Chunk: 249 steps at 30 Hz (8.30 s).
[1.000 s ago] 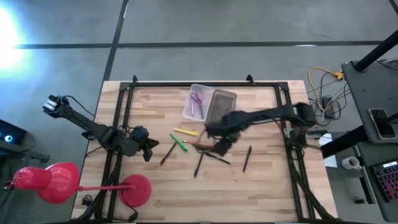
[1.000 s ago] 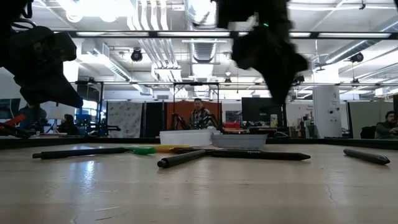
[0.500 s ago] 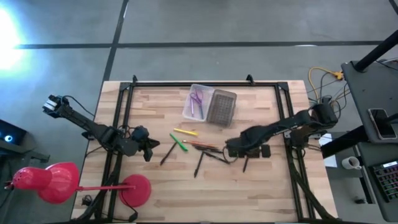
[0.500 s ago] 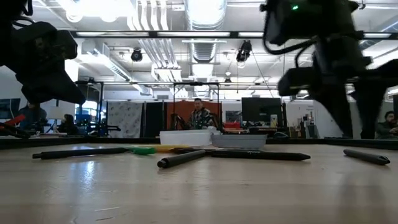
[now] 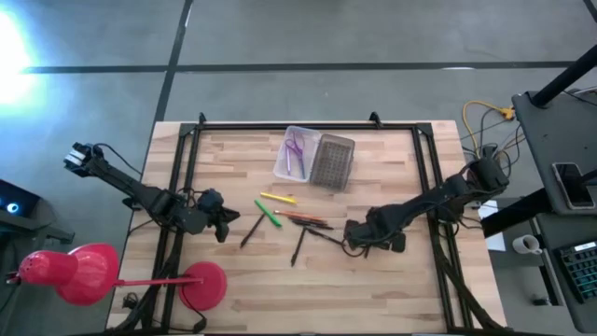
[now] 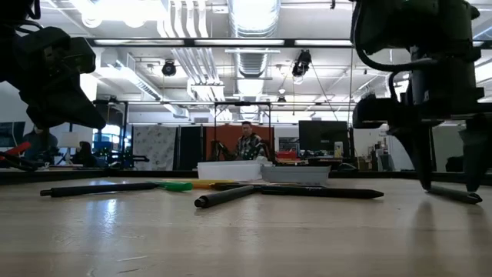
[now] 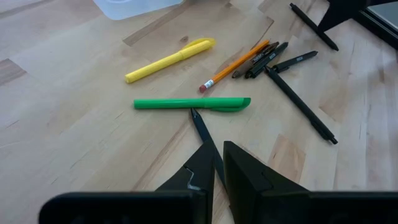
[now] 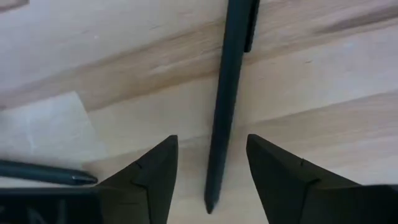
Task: Pick & place school supplies into a supply box
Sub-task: Put the black pen into the transparent supply box, then put the orange pencil into the transparent supply box
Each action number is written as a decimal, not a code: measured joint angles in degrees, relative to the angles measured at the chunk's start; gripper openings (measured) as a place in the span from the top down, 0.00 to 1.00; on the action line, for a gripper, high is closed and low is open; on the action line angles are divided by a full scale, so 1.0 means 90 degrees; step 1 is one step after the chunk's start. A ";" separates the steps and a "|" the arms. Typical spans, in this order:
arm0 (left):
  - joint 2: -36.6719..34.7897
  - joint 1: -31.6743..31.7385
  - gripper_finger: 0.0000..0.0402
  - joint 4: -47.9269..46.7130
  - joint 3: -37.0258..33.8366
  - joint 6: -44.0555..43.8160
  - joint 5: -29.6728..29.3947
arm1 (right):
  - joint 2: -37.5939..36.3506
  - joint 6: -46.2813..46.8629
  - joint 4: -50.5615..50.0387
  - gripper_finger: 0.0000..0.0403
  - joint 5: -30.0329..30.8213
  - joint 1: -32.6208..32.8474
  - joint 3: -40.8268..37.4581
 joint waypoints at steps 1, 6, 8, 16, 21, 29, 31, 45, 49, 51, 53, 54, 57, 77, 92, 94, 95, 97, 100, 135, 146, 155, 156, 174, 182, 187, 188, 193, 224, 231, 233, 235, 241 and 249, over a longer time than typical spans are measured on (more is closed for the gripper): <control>0.0000 0.0000 0.96 -0.0002 0.0000 0.0000 0.0000 | 0.0000 0.0066 -0.0024 0.54 -0.0002 0.0000 -0.0051; 0.0001 0.0000 0.96 -0.0002 0.0000 0.0002 0.0000 | -0.0020 0.0256 0.0026 0.57 -0.0029 -0.0002 -0.0369; 0.0002 0.0000 0.96 -0.0003 0.0000 0.0002 -0.0003 | -0.0029 0.0411 0.0036 0.60 -0.0020 -0.0030 -0.0435; 0.0002 0.0000 0.96 -0.0003 -0.0027 0.0002 -0.0068 | -0.0022 0.0468 -0.0038 0.76 0.0182 -0.0117 -0.0506; 0.0000 0.0000 0.96 -0.0004 -0.0027 0.0002 -0.0073 | -0.0032 0.0425 -0.0048 0.91 0.0230 -0.0146 -0.0600; 0.0001 0.0000 0.96 -0.0005 -0.0028 0.0002 -0.0075 | 0.0011 0.0243 0.0011 0.96 0.1040 -0.0180 -0.0349; 0.0002 0.0000 0.96 -0.0004 -0.0027 0.0002 -0.0075 | 0.0066 0.0229 0.0203 0.96 0.1821 -0.0287 -0.0128; 0.0002 -0.0002 0.96 0.0022 0.0022 -0.0004 -0.0077 | 0.0544 -0.4091 0.2542 0.97 0.2734 -0.2678 0.2055; 0.0002 -0.0002 0.96 0.0050 0.0090 -0.0046 -0.0078 | 0.1127 -0.4992 0.3021 0.97 0.1948 -0.3521 0.2665; 0.0002 -0.0002 0.96 0.0049 0.0119 -0.0049 -0.0078 | 0.1549 -0.5354 0.2987 0.97 0.1546 -0.3798 0.3046; 0.0002 -0.0002 0.96 0.0073 0.0131 -0.0054 -0.0078 | 0.1987 -0.5457 0.2818 0.97 0.1339 -0.3933 0.3428; 0.0002 -0.0002 0.96 0.0115 0.0133 -0.0063 -0.0075 | 0.2198 -0.5426 0.2683 0.96 0.1318 -0.3978 0.3627; 0.0000 -0.0002 0.96 0.0231 0.0134 -0.0219 -0.0078 | 0.2778 -0.5100 0.2206 0.92 0.1278 -0.4064 0.4206; 0.0000 -0.0002 0.96 0.0282 0.0134 -0.0688 -0.0075 | 0.2669 -1.0310 0.0672 0.57 0.0266 -0.3833 0.5090; 0.0005 0.0084 0.96 0.0457 0.0090 -0.0677 0.0536 | 0.2509 -1.1979 -0.0858 0.63 0.0223 -0.2002 0.5066; 0.0005 0.0182 0.96 0.0529 0.0095 -0.0393 0.0839 | 0.2497 -1.1912 -0.0903 0.63 0.0259 -0.1980 0.5066; 0.0007 0.0229 0.96 0.0521 0.0112 -0.0173 0.0913 | 0.2489 -1.1899 -0.0947 0.62 0.0270 -0.1966 0.5066; 0.0020 0.0348 0.94 0.0520 0.0172 0.0382 0.0919 | 0.2474 -1.1836 -0.1059 0.62 0.0297 -0.1952 0.5066; 0.0066 0.0652 0.87 0.0507 0.0293 0.1038 0.0918 | 0.2398 -1.1612 -0.1311 0.62 0.0294 -0.1915 0.5066; 0.5653 0.1850 0.66 -0.1286 0.3448 -0.0077 0.2935 | 0.1574 -0.7871 -0.3582 0.60 0.1341 -0.0669 0.4111; 0.6226 0.1913 0.66 -0.1908 0.4035 -0.0663 0.3033 | 0.1045 -0.8128 -0.3838 0.60 0.1868 -0.0257 0.3359; 0.6140 0.1977 0.66 -0.3886 0.5136 -0.0691 0.2242 | -0.0500 -0.7779 -0.2830 0.60 0.2175 -0.0238 0.1744; 0.6107 0.1989 0.66 -0.3927 0.5128 -0.0685 0.2232 | -0.0708 -0.7714 -0.2688 0.60 0.2177 -0.0238 0.1544; 0.6062 0.2164 0.66 -0.2669 0.3745 -0.1355 0.2839 | -0.1178 -0.7002 -0.1820 0.60 0.2375 -0.0282 0.0693; 0.6042 0.2433 0.75 -0.2201 0.3166 -0.0901 0.3352 | -0.0934 -0.6881 -0.1737 0.60 0.2521 -0.0284 0.0857; 0.6048 0.2742 0.96 -0.2167 0.3156 -0.0527 0.3522 | -0.0961 -0.6335 -0.1730 0.61 0.2737 -0.0294 0.0899; 0.6052 0.2815 0.96 -0.2172 0.3194 -0.0342 0.3623 | -0.0987 -0.6153 -0.1734 0.61 0.2800 -0.0294 0.0899; 0.6019 0.3168 0.97 -0.2199 0.3683 0.0525 0.4086 | -0.1289 -0.5161 -0.1767 0.64 0.3193 -0.0282 0.0889; 0.8800 0.6122 0.93 -0.1316 0.8564 0.2212 0.4821 | -0.1531 -0.4202 -0.1608 0.73 0.3698 -0.0277 0.0872; 0.9080 0.6218 0.92 -0.1493 0.8990 0.2339 0.4385 | -0.1465 -0.4110 -0.1583 0.73 0.3658 -0.0233 0.0869; 0.9075 0.6312 0.92 -0.1630 0.8965 0.2351 0.4380 | -0.1462 -0.4111 -0.1574 0.73 0.3651 -0.0236 0.0867; 0.9078 0.6392 0.92 -0.1794 0.8914 0.2382 0.4360 | -0.1462 -0.4112 -0.1583 0.73 0.3663 -0.0238 0.0864; 0.9078 0.6419 0.91 -0.1742 0.8732 0.2623 0.4364 | -0.1454 -0.4454 -0.1564 0.74 0.3655 -0.0238 0.0850; 0.9034 0.6339 0.74 -0.1780 0.8672 0.3166 0.4364 | -0.1395 -0.7595 -0.0490 0.75 0.3199 -0.0240 0.0848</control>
